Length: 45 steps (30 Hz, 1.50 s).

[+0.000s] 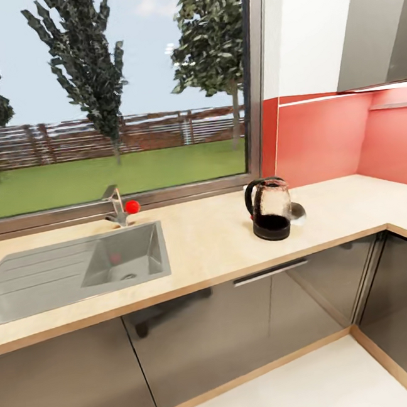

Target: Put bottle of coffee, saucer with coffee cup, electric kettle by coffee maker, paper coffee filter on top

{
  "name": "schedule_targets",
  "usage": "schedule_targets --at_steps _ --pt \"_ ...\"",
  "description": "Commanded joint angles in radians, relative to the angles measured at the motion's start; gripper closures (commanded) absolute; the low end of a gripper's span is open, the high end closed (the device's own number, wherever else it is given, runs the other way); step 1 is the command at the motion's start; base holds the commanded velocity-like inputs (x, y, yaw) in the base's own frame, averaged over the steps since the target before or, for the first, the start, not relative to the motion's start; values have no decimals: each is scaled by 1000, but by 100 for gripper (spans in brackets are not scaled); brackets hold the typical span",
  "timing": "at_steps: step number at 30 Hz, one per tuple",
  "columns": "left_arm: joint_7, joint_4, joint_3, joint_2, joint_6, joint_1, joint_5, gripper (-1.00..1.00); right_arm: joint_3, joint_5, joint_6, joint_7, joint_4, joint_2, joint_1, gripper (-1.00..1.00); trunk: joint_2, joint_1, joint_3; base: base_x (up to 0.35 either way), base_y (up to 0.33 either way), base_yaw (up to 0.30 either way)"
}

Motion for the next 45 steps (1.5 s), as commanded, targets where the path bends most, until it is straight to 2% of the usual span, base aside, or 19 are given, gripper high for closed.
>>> schedule_targets --at_steps 1,9,19,25,26,29,40,45 --pt "0 -1 0 0 -2 0 0 -100 -1 -1 -3 -1 1 0 0 -100 0 0 -1 127 -109 213" --pt "0 -1 -1 0 -2 0 -1 -100 -1 -1 -3 0 1 0 0 -100 0 0 -1 47 -96 164" --pt "0 -1 -1 0 -2 0 -1 -100 -1 0 -2 1 3 -2 4 -100 0 0 -1 4 -263 16" --pt "0 -1 -1 0 -2 0 -1 -100 -2 -2 -3 2 0 -2 4 -100 0 0 -1 0 -52 1" --pt "-1 0 -1 -1 -2 0 2 -100 -72 -107 -9 11 -120 -15 5 -100 0 0 -1 0 -2 0" --pt "-2 1 1 1 -3 0 3 -100 -99 -160 -9 37 -234 -15 16 -100 0 0 -1 0 -1 0" --pt "-3 3 -1 0 -4 0 2 -100 -108 -169 -8 75 -344 -20 23 -100 0 0 -1 0 0 0" --pt "-3 3 -1 0 -4 0 2 -100 -108 -169 -7 78 -431 -20 33 -100 0 0 -1 0 0 0"
